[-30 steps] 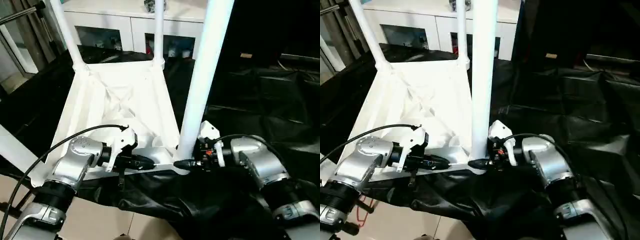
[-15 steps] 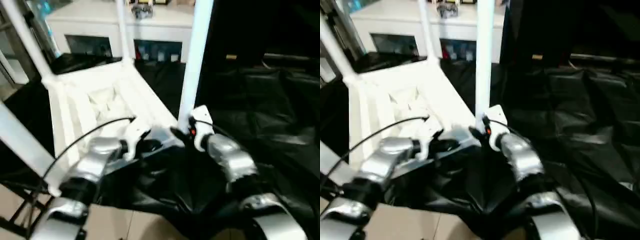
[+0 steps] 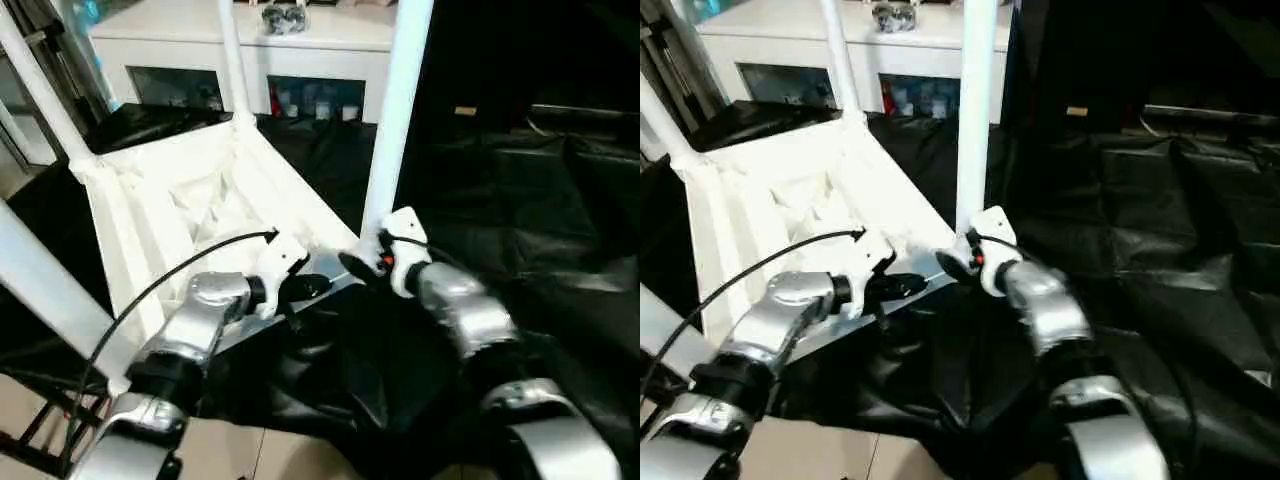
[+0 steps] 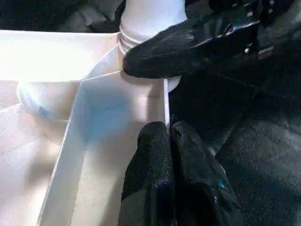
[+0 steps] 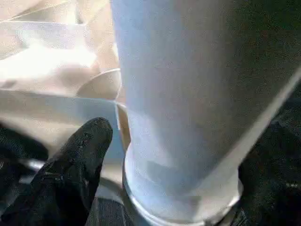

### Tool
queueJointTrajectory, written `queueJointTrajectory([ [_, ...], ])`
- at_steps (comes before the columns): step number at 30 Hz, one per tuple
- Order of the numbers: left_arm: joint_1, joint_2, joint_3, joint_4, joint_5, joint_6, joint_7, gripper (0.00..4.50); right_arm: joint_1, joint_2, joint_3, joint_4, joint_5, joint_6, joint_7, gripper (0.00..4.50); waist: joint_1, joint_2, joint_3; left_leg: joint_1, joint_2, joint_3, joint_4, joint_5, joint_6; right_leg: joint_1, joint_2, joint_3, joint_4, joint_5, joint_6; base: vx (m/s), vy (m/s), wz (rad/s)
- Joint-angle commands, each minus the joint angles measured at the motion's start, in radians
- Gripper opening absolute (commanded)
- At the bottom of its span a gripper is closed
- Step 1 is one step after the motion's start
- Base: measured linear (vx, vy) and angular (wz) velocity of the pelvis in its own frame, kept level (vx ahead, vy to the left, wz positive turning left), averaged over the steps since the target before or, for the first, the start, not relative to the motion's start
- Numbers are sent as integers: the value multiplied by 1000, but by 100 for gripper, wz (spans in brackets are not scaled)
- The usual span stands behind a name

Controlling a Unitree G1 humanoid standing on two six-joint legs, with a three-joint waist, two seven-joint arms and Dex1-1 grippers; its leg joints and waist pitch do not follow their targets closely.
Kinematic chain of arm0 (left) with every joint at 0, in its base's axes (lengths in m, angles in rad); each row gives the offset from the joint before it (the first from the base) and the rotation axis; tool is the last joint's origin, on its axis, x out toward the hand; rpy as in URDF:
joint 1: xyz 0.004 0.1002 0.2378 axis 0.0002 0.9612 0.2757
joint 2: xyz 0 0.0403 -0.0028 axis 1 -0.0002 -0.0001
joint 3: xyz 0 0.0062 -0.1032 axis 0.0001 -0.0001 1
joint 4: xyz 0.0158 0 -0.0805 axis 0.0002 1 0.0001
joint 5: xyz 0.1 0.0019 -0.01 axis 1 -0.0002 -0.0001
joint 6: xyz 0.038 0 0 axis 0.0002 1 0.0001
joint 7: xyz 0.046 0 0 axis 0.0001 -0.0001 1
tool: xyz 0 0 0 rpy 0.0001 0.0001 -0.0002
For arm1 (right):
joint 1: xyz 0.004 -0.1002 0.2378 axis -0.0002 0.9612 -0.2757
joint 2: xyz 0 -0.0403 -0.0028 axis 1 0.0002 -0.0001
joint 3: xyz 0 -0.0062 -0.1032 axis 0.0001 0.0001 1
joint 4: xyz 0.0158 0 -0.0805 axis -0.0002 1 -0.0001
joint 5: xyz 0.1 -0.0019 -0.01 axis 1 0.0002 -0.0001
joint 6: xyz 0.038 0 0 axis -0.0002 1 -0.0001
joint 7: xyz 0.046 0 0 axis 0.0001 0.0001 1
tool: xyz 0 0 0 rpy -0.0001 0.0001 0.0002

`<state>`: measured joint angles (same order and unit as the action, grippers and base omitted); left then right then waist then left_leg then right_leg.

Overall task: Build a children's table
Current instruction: Rotate leg to tighten

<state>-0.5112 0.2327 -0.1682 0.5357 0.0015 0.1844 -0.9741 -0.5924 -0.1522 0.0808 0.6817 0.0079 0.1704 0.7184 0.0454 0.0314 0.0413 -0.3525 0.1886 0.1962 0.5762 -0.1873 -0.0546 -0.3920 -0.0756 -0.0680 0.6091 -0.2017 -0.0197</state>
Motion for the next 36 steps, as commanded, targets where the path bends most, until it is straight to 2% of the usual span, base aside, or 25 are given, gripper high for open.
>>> queueJointTrajectory([
  [1, -3, -11, -59, -44, -24, -37, -76, 0, 27, 22, 122, -49, 44, 13, 199, 386, 11, -6, -57, -6, 44, -21, -57, -163, 71, 51, -70, 51, -70, -79, -226, 0, 0, 0],
  [3, 5, 13, -63, -53, -29, -46, -117, 0, 40, -15, 134, -87, 61, 22, 277, 386, 18, -5, -64, -7, 44, -18, -49, -109, 95, 51, -70, 49, -58, 8, -247, 0, 0, 0],
  [4, 11, 34, -61, -57, -34, -59, -151, 0, 54, -53, 150, -125, 71, 25, 360, 386, 23, -9, -64, -10, 42, -17, -46, -93, 111, 52, -67, 48, -55, 39, -255, 0, 0, 0],
  [6, 14, 45, -62, -61, -39, -62, -172, 0, 61, -71, 159, -144, 75, 30, 394, 386, 28, -5, -62, -9, 46, -16, -46, -103, 120, 46, -69, 46, -55, 34, -260, 0, 0, 0],
  [10, 30, 83, -66, -93, -72, -56, -259, 0, 83, -123, 180, -202, 91, 49, 502, 386, 38, -7, -57, -4, 52, -17, -53, -148, 100, 43, -68, 47, -61, -56, -253, 0, 0, 0],
  [13, 39, 102, -71, -120, -93, -41, -318, 0, 98, -159, 204, -238, 92, 58, 556, 386, 45, -10, -54, 1, 53, -17, -56, -178, 69, 39, -71, 49, -66, -125, -237, 0, 0, 0],
  [20, 47, 114, -84, -148, -114, -17, -365, 0, 119, -177, 226, -279, 96, 90, 605, 349, 46, -11, -57, -4, 50, -18, -52, -140, 71, 42, -72, 50, -63, -96, -233, 0, 0, 0],
  [21, 47, 114, -84, -148, -114, -17, -365, 0, 119, -177, 226, -279, 96, 90, 605, 327, 46, -10, -58, -4, 49, -18, -52, -136, 73, 42, -71, 49, -62, -89, -234, 0, 0, 0],
  [24, 50, 115, -84, -152, -114, -11, -374, 0, 125, -177, 229, -293, 100, 104, 611, 316, 46, -10, -58, -5, 48, -18, -51, -132, 75, 43, -71, 49, -62, -87, -237, 0, 0, 0],
  [26, 52, 115, -86, -152, -110, -11, -376, 0, 133, -175, 234, -305, 103, 113, 611, 288, 46, -7, -58, -4, 49, -18, -51, -134, 74, 43, -70, 48, -62, -83, -236, 0, 0, 0],
  [31, 46, 92, -77, -132, -87, -14, -306, 0, 146, -136, 212, -285, 82, 95, 528, 272, 46, -6, -58, -4, 48, -18, -50, -144, 68, 43, -70, 48, -63, -86, -238, 0, 0, 0],
  [33, 40, 81, -73, -120, -76, -18, -274, 0, 146, -121, 204, -271, 72, 84, 493, 270, 44, -7, -54, -4, 47, -19, -54, -177, 51, 41, -72, 48, -70, -150, -227, 0, 0, 0],
  [34, 13, 38, -62, -71, -40, -16, -166, 0, 108, -46, 162, -140, 11, 71, 254, 270, 37, -6, -48, -1, 47, -20, -58, -211, 34, 35, -74, 49, -78, -220, -218, 0, 0, 0],
  [35, 13, 38, -62, -71, -40, -16, -166, 0, 108, -46, 162, -140, 11, 71, 254, 270, 33, -5, -43, 2, 45, -21, -60, -238, 22, 31, -75, 48, -85, -278, -209, 0, 0, 0],
  [36, 2, 19, -56, -55, -31, -10, -128, 0, 93, -16, 141, -93, -2, 74, 168, 269, 27, -7, -36, 9, 41, -27, -65, -303, -9, 32, -77, 45, -96, -417, -174, -51, 5, -8],
])
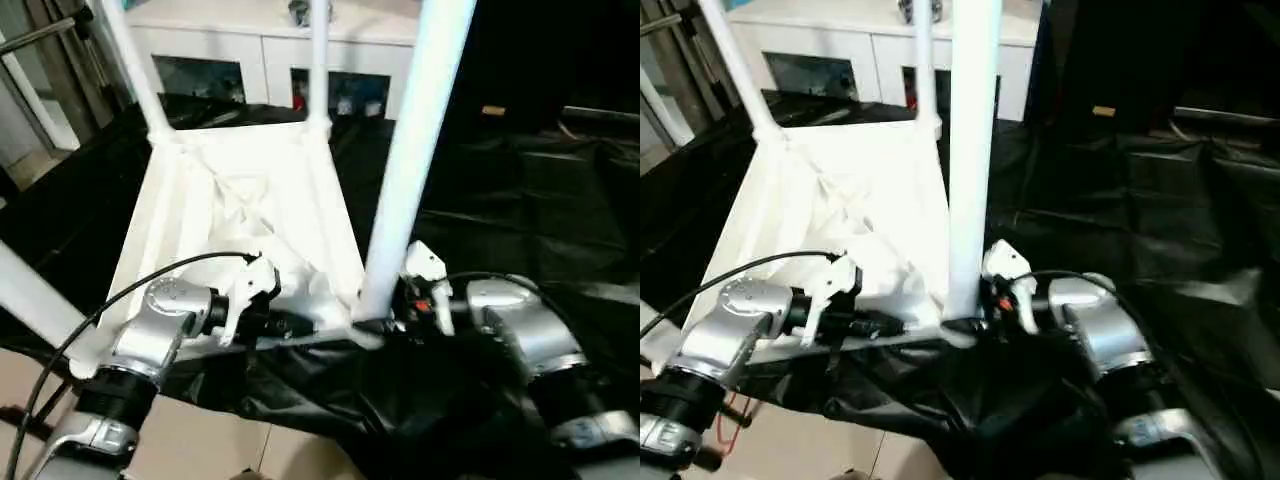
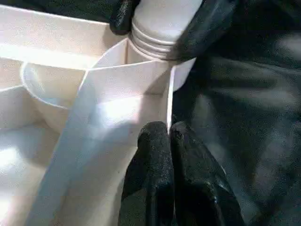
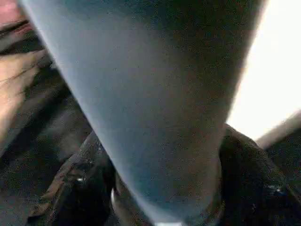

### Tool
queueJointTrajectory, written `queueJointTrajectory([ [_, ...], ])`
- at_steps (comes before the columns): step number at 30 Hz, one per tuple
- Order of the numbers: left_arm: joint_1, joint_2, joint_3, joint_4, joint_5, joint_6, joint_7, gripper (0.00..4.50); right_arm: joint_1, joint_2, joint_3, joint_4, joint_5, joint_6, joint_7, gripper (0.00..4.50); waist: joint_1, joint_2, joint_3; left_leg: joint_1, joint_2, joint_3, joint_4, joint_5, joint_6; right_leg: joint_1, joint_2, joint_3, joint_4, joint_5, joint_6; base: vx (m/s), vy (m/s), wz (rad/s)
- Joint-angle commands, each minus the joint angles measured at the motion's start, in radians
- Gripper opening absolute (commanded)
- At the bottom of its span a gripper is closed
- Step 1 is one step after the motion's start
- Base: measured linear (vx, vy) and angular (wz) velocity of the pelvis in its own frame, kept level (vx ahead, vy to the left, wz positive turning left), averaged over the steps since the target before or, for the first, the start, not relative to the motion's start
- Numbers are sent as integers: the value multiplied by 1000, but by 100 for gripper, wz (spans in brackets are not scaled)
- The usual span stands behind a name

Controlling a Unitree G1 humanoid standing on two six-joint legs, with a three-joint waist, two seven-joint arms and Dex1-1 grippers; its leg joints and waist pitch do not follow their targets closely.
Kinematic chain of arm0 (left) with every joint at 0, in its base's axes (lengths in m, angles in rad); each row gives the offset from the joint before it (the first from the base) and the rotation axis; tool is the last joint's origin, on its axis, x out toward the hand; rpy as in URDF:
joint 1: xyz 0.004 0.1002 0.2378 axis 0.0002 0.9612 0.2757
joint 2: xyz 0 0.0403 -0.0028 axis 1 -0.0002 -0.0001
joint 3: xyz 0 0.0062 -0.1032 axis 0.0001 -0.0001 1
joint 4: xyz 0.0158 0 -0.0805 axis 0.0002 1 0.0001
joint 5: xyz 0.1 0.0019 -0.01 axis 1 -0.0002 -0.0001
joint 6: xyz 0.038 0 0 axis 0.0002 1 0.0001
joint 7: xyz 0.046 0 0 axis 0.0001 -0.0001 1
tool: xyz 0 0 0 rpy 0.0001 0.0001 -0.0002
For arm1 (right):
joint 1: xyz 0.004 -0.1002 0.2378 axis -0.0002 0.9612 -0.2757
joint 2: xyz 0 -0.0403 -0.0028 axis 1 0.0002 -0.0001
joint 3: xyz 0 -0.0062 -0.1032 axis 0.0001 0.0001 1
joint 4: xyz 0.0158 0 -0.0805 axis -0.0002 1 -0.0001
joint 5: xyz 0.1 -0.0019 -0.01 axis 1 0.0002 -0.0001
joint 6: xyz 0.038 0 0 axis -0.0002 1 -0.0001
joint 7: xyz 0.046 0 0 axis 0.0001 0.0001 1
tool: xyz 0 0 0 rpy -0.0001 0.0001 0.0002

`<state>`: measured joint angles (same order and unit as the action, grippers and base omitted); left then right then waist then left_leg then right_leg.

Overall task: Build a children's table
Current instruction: Rotate leg to tighten

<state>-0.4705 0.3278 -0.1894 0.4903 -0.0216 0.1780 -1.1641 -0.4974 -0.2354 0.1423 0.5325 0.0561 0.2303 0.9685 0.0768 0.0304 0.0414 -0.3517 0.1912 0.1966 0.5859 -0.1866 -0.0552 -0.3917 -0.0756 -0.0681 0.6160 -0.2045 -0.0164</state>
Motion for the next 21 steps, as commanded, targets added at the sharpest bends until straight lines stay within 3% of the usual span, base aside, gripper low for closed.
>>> queueJointTrajectory([
  [1, -50, -95, -29, 6, 0, 0, 101, 0, -15, 90, 62, 94, -58, 16, -149, 269, -8, -9, -34, 11, 39, -32, -78, -327, -19, 33, -78, 44, -106, -465, -160, -51, 5, -8],
  [2, -58, -109, -26, 15, 2, 5, 124, 0, -26, 107, 47, 121, -57, 26, -196, 268, -16, -9, -35, 13, 38, -38, -81, -352, -30, 35, -81, 41, -114, -529, -126, -55, 17, -8],
  [3, -72, -132, -24, 29, 12, 12, 168, 0, -41, 134, 26, 155, -55, 36, -265, 268, -22, -6, -37, 19, 38, -37, -80, -364, -26, 29, -81, 43, -119, -540, -115, 0, 0, 0],
  [8, -109, -202, -19, 65, 32, 43, 290, 0, -87, 215, -30, 249, -53, 62, -465, 268, -34, -5, -39, 18, 37, -36, -80, -368, -23, 23, -76, 47, -118, -479, -130, 0, 0, 0],
  [11, -132, -247, -11, 96, 53, 43, 364, 0, -130, 267, -42, 332, -76, 11, -567, 268, -39, -4, -40, 14, 35, -34, -80, -357, -17, 25, -75, 47, -116, -438, -145, 0, 0, 0],
  [14, -128, -251, -25, 92, 60, 38, 358, 0, -138, 280, -44, 334, -67, -15, -548, 338, -37, -3, -42, 9, 35, -32, -79, -343, -3, 28, -76, 50, -113, -402, -154, 0, 0, 0],
  [17, -115, -238, -39, 81, 63, 33, 335, 0, -138, 276, -52, 315, -42, -13, -485, 359, -36, -2, -44, 7, 38, -31, -80, -325, 6, 32, -74, 51, -106, -348, -169, 0, 0, 0],
  [21, -92, -209, -51, 53, 50, 7, 270, 0, -131, 230, -15, 273, -35, -39, -353, 391, -35, -3, -48, 2, 39, -28, -78, -296, 20, 39, -75, 51, -97, -263, -196, 0, 0, 0],
])
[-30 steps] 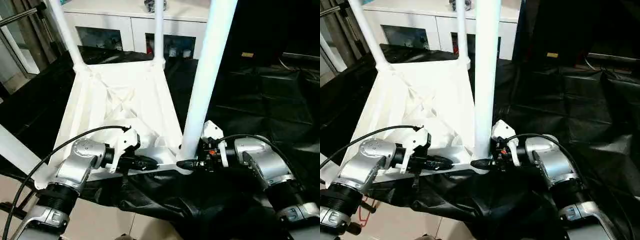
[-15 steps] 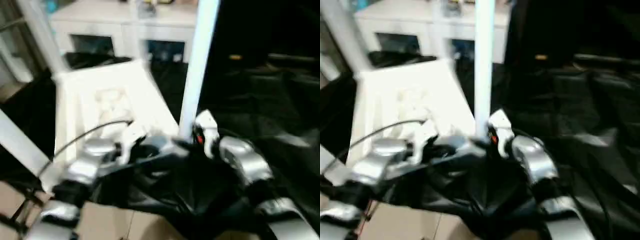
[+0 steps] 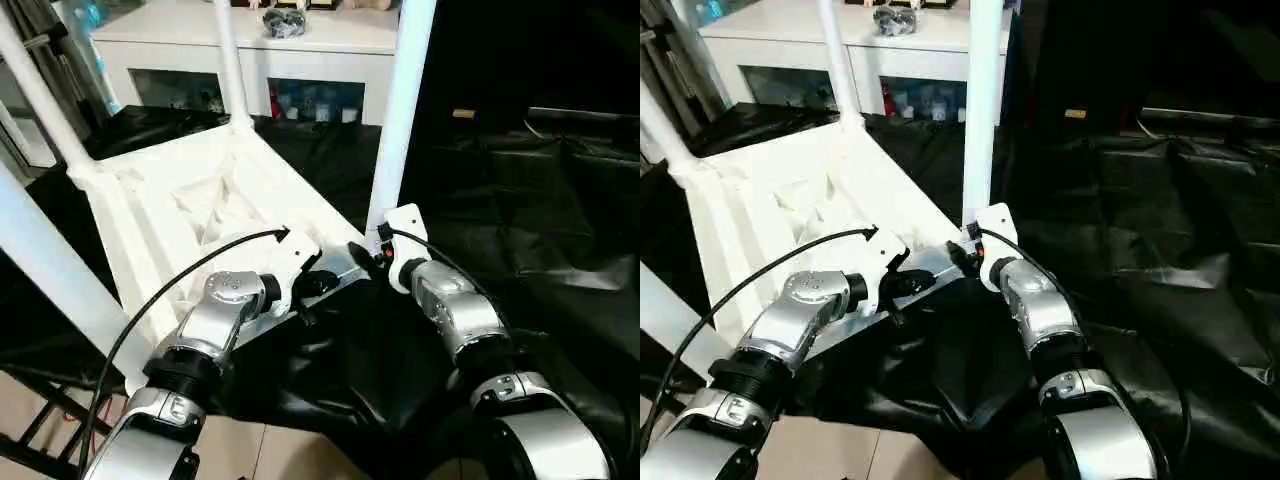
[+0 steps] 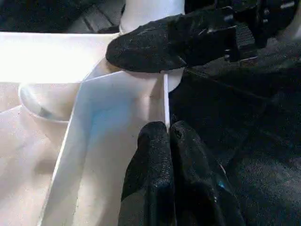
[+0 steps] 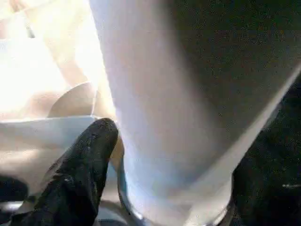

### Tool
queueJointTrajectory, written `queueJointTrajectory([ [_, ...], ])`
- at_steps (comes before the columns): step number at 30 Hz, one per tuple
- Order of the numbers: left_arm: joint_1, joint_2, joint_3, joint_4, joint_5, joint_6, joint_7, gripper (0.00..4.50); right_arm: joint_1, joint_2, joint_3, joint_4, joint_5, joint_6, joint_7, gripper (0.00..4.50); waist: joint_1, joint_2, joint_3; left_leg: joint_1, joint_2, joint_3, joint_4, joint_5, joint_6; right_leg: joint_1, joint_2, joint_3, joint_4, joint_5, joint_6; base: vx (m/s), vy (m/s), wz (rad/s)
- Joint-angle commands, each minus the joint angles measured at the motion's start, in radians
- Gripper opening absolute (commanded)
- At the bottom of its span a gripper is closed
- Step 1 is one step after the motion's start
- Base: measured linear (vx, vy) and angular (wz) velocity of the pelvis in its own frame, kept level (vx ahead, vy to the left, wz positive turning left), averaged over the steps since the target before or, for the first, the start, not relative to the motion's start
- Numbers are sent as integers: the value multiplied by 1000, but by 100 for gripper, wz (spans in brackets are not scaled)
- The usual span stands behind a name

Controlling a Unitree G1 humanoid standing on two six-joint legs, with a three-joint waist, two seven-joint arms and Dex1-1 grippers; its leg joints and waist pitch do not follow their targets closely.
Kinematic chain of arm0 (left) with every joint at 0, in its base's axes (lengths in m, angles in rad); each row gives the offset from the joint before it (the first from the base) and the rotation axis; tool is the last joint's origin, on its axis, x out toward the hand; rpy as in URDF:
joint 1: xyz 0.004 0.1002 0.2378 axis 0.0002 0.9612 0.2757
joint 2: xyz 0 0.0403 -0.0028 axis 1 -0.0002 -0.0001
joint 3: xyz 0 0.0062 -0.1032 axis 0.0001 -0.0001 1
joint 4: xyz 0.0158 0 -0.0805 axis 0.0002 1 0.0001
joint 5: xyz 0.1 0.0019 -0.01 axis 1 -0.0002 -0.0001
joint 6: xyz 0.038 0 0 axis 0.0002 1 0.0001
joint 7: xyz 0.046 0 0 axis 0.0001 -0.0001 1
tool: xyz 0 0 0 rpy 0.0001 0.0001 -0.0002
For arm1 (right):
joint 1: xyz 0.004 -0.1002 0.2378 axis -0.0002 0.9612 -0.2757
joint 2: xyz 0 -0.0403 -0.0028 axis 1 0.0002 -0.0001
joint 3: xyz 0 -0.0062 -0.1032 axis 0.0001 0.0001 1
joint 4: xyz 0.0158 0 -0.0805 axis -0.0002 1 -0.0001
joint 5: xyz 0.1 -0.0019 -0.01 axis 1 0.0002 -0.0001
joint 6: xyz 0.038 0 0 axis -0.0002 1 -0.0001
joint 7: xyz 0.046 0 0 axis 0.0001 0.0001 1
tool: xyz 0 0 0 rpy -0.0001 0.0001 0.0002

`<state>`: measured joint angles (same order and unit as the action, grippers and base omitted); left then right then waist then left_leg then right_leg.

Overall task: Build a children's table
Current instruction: Rotate leg to tighten

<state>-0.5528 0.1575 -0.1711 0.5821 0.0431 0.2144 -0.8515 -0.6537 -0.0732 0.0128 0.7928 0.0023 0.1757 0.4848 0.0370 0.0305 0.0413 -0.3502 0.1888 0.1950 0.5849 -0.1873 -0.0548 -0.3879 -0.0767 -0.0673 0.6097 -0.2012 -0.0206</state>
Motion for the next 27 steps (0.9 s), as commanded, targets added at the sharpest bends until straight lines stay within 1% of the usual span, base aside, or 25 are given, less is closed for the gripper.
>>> queueJointTrajectory([
  [1, -7, -32, -70, -43, -16, -33, -56, 0, 29, 52, 128, -2, 22, 7, 176, 409, 6, -3, -48, 2, 42, -25, -75, -284, 25, 34, -74, 51, -91, -255, -199, 0, 0, 0],
  [3, -3, -22, -72, -48, -19, -40, -77, 0, 36, 27, 150, -24, 23, -6, 239, 409, 8, -5, -49, -1, 42, -25, -73, -264, 34, 39, -75, 51, -88, -233, -205, 0, 0, 0],
  [4, 5, -1, -76, -61, -27, -44, -115, 0, 50, -11, 173, -61, 22, -21, 320, 409, 12, -7, -51, -2, 41, -23, -71, -234, 48, 42, -74, 49, -86, -211, -207, 0, 0, 0],
  [5, 6, 1, -76, -62, -28, -44, -119, 0, 52, -15, 175, -65, 22, -22, 329, 409, 14, -7, -51, -3, 42, -22, -70, -223, 54, 43, -74, 49, -84, -198, -209, 0, 0, 0],
  [6, 12, 14, -76, -72, -36, -43, -144, 0, 60, -40, 187, -89, 24, -28, 380, 409, 15, -6, -53, -6, 43, -21, -69, -198, 62, 44, -73, 49, -80, -165, -219, 0, 0, 0],
  [7, 17, 23, -76, -78, -42, -42, -163, 0, 66, -57, 194, -106, 27, -30, 415, 409, 20, -7, -56, -6, 43, -20, -65, -172, 70, 47, -71, 48, -75, -128, -227, 0, 0, 0],
  [8, 21, 35, -78, -84, -46, -48, -183, 0, 73, -76, 200, -125, 32, -32, 457, 409, 24, -3, -57, -6, 44, -19, -64, -159, 74, 47, -72, 48, -71, -105, -234, 0, 0, 0],
  [9, 26, 50, -80, -91, -50, -48, -207, 0, 83, -99, 210, -150, 40, -29, 507, 409, 27, -4, -58, -7, 44, -19, -63, -148, 79, 47, -70, 48, -70, -82, -237, 0, 0, 0],
  [10, 28, 54, -81, -94, -51, -48, -214, 0, 86, -107, 213, -158, 43, -28, 523, 409, 34, -3, -62, -7, 46, -18, -59, -126, 92, 48, -69, 46, -61, -27, -252, 0, 0, 0],
  [11, 40, 85, -87, -106, -57, -54, -268, 0, 105, -151, 229, -205, 56, -22, 625, 409, 34, -4, -61, -8, 46, -17, -59, -122, 96, 45, -68, 47, -61, -15, -257, 0, 0, 0],
  [12, 48, 103, -92, -115, -63, -57, -305, 0, 115, -173, 238, -233, 66, -9, 672, 409, 38, -3, -60, -7, 47, -18, -59, -136, 100, 45, -66, 45, -62, -19, -258, 0, 0, 0],
  [13, 48, 103, -92, -115, -63, -57, -305, 0, 115, -173, 238, -233, 66, -9, 672, 409, 40, -3, -59, -7, 47, -18, -60, -142, 103, 45, -66, 45, -62, -23, -257, 0, 0, 0],
  [14, 54, 119, -96, -126, -71, -53, -339, 0, 123, -189, 244, -254, 76, 4, 704, 409, 42, -1, -57, -7, 49, -17, -61, -149, 102, 42, -68, 46, -63, -32, -257, 0, 0, 0],
  [15, 70, 154, -105, -160, -95, -31, -415, 0, 136, -215, 254, -291, 89, 20, 752, 409, 45, -2, -57, -5, 49, -18, -63, -156, 97, 42, -66, 45, -64, -49, -256, 0, 0, 0],
  [16, 72, 160, -106, -166, -99, -26, -429, 0, 139, -220, 257, -297, 90, 22, 761, 409, 48, -1, -57, -4, 51, -18, -63, -169, 92, 41, -68, 46, -64, -70, -255, 0, 0, 0],
  [17, 75, 170, -106, -173, -105, -19, -445, 0, 144, -229, 261, -308, 92, 27, 776, 409, 48, -1, -54, -4, 51, -17, -65, -178, 88, 39, -68, 47, -68, -86, -252, 0, 0, 0],
  [18, 75, 171, -106, -174, -105, -18, -447, 0, 144, -230, 262, -309, 92, 28, 777, 409, 49, -2, -54, -3, 51, -18, -67, -189, 77, 40, -69, 47, -69, -110, -247, 0, 0, 0],
  [19, 76, 178, -106, -176, -107, -16, -455, 0, 149, -237, 267, -318, 93, 33, 791, 384, 49, -1, -53, -2, 51, -18, -67, -195, 72, 38, -69, 47, -70, -124, -245, 0, 0, 0],
  [20, 75, 187, -108, -176, -106, -19, -464, 0, 155, -244, 271, -328, 93, 35, 805, 376, 49, -1, -52, 0, 50, -18, -67, -205, 62, 36, -69, 48, -73, -149, -239, 0, 0, 0],
  [21, 73, 194, -108, -172, -106, -22, -469, 0, 160, -248, 276, -335, 91, 38, 813, 373, 51, -2, -52, 0, 50, -18, -68, -202, 55, 38, -69, 49, -74, -163, -233, 0, 0, 0],
  [23, 71, 203, -108, -169, -108, -25, -480, 0, 168, -255, 284, -348, 90, 44, 826, 352, 51, -2, -54, -1, 50, -19, -68, -189, 51, 39, -69, 50, -72, -152, -232, 0, 0, 0],
  [24, 71, 206, -107, -172, -110, -21, -486, 0, 172, -258, 287, -356, 89, 49, 831, 352, 51, -2, -54, -2, 49, -18, -67, -182, 52, 39, -69, 49, -70, -138, -233, 0, 0, 0],
  [26, 72, 209, -106, -178, -112, -16, -494, 0, 176, -261, 289, -367, 90, 57, 838, 335, 52, -2, -56, -2, 49, -18, -66, -168, 55, 40, -69, 49, -68, -117, -236, 0, 0, 0],
  [27, 73, 210, -105, -181, -113, -15, -498, 0, 179, -260, 292, -372, 91, 62, 840, 335, 53, -6, -57, -4, 48, -18, -64, -155, 60, 42, -69, 49, -66, -97, -238, 0, 0, 0],
])
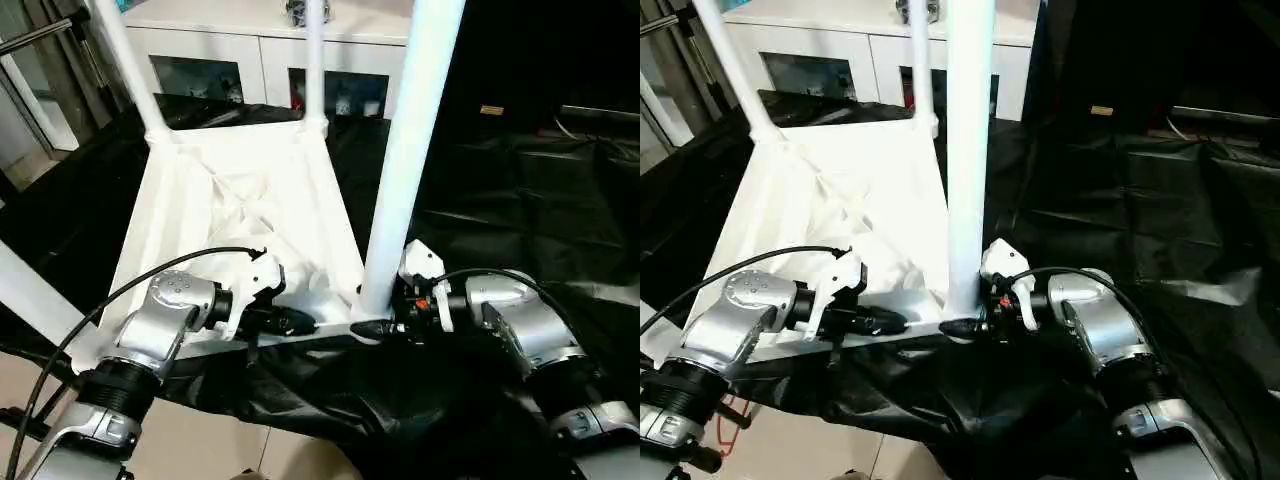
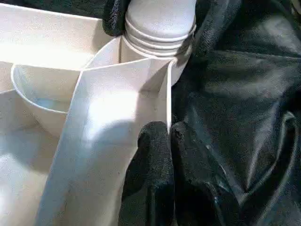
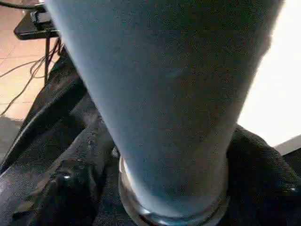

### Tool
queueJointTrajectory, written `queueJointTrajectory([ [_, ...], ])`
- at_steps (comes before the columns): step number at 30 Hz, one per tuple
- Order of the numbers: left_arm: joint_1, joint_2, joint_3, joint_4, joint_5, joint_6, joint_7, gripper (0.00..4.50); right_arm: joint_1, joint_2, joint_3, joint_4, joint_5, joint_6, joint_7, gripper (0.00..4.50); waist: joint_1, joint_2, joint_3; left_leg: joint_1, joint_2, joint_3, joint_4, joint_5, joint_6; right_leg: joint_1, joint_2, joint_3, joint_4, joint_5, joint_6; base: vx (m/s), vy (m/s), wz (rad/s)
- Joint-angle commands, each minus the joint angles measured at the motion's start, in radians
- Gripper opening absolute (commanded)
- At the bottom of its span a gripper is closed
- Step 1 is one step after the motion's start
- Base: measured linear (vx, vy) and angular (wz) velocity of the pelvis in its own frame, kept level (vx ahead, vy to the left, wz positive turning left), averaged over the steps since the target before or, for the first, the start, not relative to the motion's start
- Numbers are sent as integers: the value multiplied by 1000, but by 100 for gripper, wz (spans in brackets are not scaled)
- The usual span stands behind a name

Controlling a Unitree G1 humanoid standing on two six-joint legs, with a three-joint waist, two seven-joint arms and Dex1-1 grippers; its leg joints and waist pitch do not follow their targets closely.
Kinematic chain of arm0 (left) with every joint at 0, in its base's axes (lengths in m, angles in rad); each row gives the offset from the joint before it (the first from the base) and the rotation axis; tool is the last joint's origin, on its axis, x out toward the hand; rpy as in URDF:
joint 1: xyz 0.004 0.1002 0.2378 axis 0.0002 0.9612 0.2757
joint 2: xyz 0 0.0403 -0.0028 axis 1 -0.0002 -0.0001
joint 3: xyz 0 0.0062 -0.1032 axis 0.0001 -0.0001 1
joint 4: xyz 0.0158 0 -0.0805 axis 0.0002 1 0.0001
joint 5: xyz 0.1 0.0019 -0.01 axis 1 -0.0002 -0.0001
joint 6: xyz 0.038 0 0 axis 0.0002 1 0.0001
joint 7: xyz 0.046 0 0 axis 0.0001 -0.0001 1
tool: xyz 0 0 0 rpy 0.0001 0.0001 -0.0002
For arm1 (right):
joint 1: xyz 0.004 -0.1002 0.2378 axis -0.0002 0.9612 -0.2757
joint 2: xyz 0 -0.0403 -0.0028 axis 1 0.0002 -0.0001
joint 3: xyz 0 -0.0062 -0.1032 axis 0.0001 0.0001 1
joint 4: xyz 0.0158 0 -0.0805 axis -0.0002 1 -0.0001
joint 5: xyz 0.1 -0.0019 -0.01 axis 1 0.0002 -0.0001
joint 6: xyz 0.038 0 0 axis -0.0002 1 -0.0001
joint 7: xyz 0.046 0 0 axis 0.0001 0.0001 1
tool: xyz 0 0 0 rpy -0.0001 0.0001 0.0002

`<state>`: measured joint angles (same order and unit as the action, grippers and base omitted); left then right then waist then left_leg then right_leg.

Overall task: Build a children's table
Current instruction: Rotate leg to tighten

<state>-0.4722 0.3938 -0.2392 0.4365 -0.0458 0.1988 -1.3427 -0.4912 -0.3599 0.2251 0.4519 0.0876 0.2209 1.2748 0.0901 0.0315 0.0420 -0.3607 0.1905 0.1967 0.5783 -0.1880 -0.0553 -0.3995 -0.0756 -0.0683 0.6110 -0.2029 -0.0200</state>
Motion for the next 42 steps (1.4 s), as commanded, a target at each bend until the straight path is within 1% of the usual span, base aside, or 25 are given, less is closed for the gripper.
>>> queueJointTrajectory([
  [1, -5, -25, -38, -38, -25, 3, -10, 0, 17, 30, 82, -35, 7, 23, 49, 327, 0, -3, -58, 6, 46, -20, -57, -150, 63, 53, -70, 49, -67, -88, -241, 0, 0, 0],
  [6, -3, -40, -38, -35, -21, 3, 19, 0, 30, 49, 83, -47, 9, 37, 23, 288, 0, 0, -57, 6, 46, -20, -57, -160, 59, 53, -70, 48, -68, -102, -241, 0, 0, 0],
  [9, -7, -53, -32, -23, -11, 1, 52, 0, 35, 63, 76, -37, 0, 31, -12, 275, -1, -1, -54, 8, 46, -20, -60, -183, 51, 51, -70, 48, -74, -142, -233, 0, 0, 0],
  [10, -28, -91, -13, 21, 17, -3, 152, 0, 13, 124, 39, 61, -53, 10, -207, 272, -5, -4, -49, 9, 45, -19, -63, -205, 40, 48, -71, 49, -79, -186, -225, 0, 0, 0],
  [11, -36, -105, -5, 35, 25, -3, 188, 0, 4, 146, 24, 97, -72, 5, -279, 270, -8, -3, -47, 10, 44, -21, -64, -220, 29, 46, -73, 49, -82, -223, -221, 0, 0, 0],
  [12, -36, -105, -5, 35, 25, -3, 188, 0, 4, 146, 24, 97, -72, 5, -279, 270, -15, -1, -36, 21, 40, -24, -71, -295, 1, 40, -74, 46, -99, -369, -192, -54, 1, -5],
  [13, -49, -127, 5, 54, 33, 2, 238, 0, -14, 176, 1, 155, -92, -14, -385, 269, -20, -5, -35, 25, 39, -32, -73, -333, -16, 43, -80, 44, -107, -484, -153, -54, 1, -5],
  [14, -49, -127, 5, 54, 33, 2, 238, 0, -14, 176, 1, 155, -92, -14, -385, 268, -23, -5, -36, 25, 39, -33, -74, -341, -21, 42, -81, 44, -110, -513, -138, -54, 11, -6],
  [15, -66, -158, 9, 76, 47, 8, 300, 0, -29, 216, -38, 200, -73, 4, -461, 267, -29, -6, -39, 26, 40, -36, -75, -345, -21, 41, -80, 46, -112, -522, -122, 0, 0, 0],
  [16, -82, -185, 13, 95, 56, 16, 350, 0, -38, 250, -68, 229, -57, 15, -521, 267, -36, -2, -38, 29, 41, -35, -75, -350, -21, 35, -78, 48, -115, -502, -129, 0, 0, 0],
  [17, -83, -186, 13, 95, 57, 17, 353, 0, -38, 252, -68, 230, -56, 15, -523, 267, -38, -3, -38, 31, 41, -35, -76, -355, -23, 35, -77, 49, -114, -490, -132, 0, 0, 0],
  [18, -96, -211, 15, 112, 73, 20, 413, 0, -41, 284, -82, 241, -51, 29, -578, 267, -40, -2, -37, 28, 40, -36, -78, -363, -23, 37, -74, 48, -112, -471, -136, 0, 0, 0],
  [19, -101, -222, 16, 117, 76, 26, 431, 0, -44, 298, -86, 247, -53, 34, -606, 267, -40, -4, -37, 31, 39, -36, -78, -377, -20, 36, -75, 48, -114, -474, -132, 0, 0, 0],
  [21, -120, -268, 24, 139, 97, 39, 520, 0, -61, 354, -99, 289, -75, 37, -716, 266, -43, -1, -36, 32, 37, -34, -77, -383, -20, 32, -75, 50, -116, -485, -130, 0, 0, 0],
  [23, -124, -283, 25, 146, 106, 40, 549, 0, -68, 374, -99, 304, -86, 28, -748, 266, -44, -5, -38, 33, 35, -36, -76, -386, -20, 33, -76, 47, -119, -508, -122, 0, 0, 0],
  [26, -127, -299, 19, 152, 114, 33, 568, 0, -81, 399, -95, 332, -97, 2, -776, 266, -43, -2, -38, 29, 36, -35, -77, -373, -10, 31, -77, 49, -120, -501, -116, 0, 0, 0],
  [27, -125, -302, 15, 149, 113, 27, 565, 0, -86, 405, -95, 339, -98, -9, -778, 322, -43, -3, -38, 28, 36, -36, -78, -373, -9, 32, -76, 49, -119, -498, -115, 0, 0, 0],
  [33, -109, -285, 9, 122, 102, 19, 521, 0, -89, 391, -106, 319, -77, -2, -719, 373, -49, -2, -40, 23, 40, -36, -82, -369, -2, 35, -75, 52, -111, -428, -139, 0, 0, 0],
  [35, -92, -253, 4, 103, 84, -4, 446, 0, -74, 348, -73, 266, -64, -11, -606, 394, -48, -3, -41, 22, 40, -35, -81, -365, 2, 37, -74, 53, -109, -395, -149, 0, 0, 0],
  [37, -76, -225, -1, 82, 72, -11, 388, 0, -55, 299, -41, 214, -53, -33, -490, 394, -46, -2, -51, 14, 42, -31, -76, -297, 21, 48, -72, 53, -94, -261, -178, 0, 0, 0],
  [38, -75, -223, -1, 81, 70, -11, 382, 0, -53, 294, -39, 210, -52, -33, -480, 394, -45, -3, -51, 11, 42, -28, -74, -276, 31, 49, -73, 53, -92, -229, -187, 0, 0, 0],
  [39, -63, -195, -7, 67, 59, -11, 329, 0, -40, 245, -18, 167, -40, -37, -378, 394, -44, -4, -52, 7, 41, -26, -70, -235, 47, 53, -73, 53, -87, -174, -206, 53, -16, 3],
  [40, -63, -195, -7, 67, 59, -11, 329, 0, -40, 245, -18, 167, -40, -37, -378, 394, -40, -4, -55, 7, 41, -25, -66, -214, 57, 56, -73, 52, -83, -147, -214, 53, -16, 3],
  [41, -55, -167, -13, 59, 56, -11, 286, 0, -30, 198, -1, 132, -31, -35, -292, 394, -40, -4, -55, 3, 41, -22, -63, -172, 73, 56, -72, 52, -76, -92, -232, 52, -21, 1],
  [42, -54, -165, -14, 58, 56, -11, 283, 0, -29, 194, 0, 129, -30, -34, -284, 394, -33, -3, -59, 4, 41, -21, -58, -136, 87, 62, -70, 48, -71, -44, -243, 0, 0, 0],
])
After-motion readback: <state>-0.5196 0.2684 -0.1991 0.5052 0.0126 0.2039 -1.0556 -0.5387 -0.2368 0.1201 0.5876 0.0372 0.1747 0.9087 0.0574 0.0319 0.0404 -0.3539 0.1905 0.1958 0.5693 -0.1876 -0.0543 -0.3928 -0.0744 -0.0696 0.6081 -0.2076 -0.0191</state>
